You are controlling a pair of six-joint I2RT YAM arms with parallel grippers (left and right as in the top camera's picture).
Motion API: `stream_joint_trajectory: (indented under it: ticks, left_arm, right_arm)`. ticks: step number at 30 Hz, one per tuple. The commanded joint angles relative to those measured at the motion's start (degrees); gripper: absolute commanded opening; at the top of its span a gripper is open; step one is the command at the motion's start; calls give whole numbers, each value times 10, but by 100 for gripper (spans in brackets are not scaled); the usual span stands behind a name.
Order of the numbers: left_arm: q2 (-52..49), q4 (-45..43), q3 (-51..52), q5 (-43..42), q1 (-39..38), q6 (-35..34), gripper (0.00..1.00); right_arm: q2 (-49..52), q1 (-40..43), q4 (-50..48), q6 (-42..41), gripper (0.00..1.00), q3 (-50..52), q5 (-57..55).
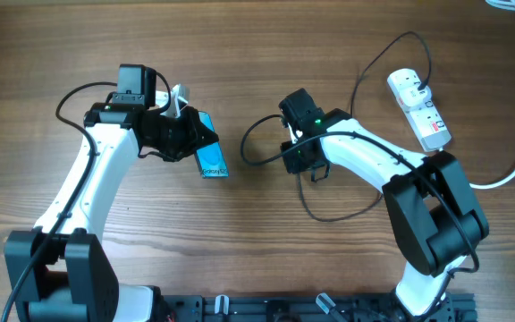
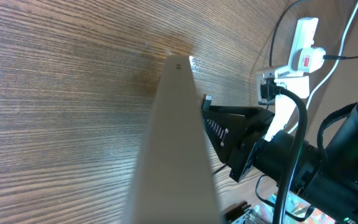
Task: Plug charger to phone and switch on socket
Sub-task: 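Move the right gripper down and grasp the black cable's USB-C end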
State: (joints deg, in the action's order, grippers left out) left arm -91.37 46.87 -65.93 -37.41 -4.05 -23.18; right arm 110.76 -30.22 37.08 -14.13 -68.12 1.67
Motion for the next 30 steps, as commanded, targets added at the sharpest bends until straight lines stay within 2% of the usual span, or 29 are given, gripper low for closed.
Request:
stream_joint_trajectory:
  ticks: [1, 4, 18, 25, 30]
  left_arm:
    - [16, -3, 4, -11, 0, 5, 4]
    - [16, -3, 4, -11, 0, 5, 4]
    - [16, -3, 4, -11, 0, 5, 4]
    - [16, -3, 4, -11, 0, 5, 4]
    - [16, -3, 4, -11, 0, 5, 4]
  right_arm:
    - [5, 2, -2, -10, 26, 11, 5]
    - [5, 2, 9, -11, 20, 11, 6]
    - [5, 2, 13, -11, 17, 11, 6]
    - [5, 2, 11, -11, 25, 11, 10]
    - [5, 2, 11, -10, 25, 11, 10]
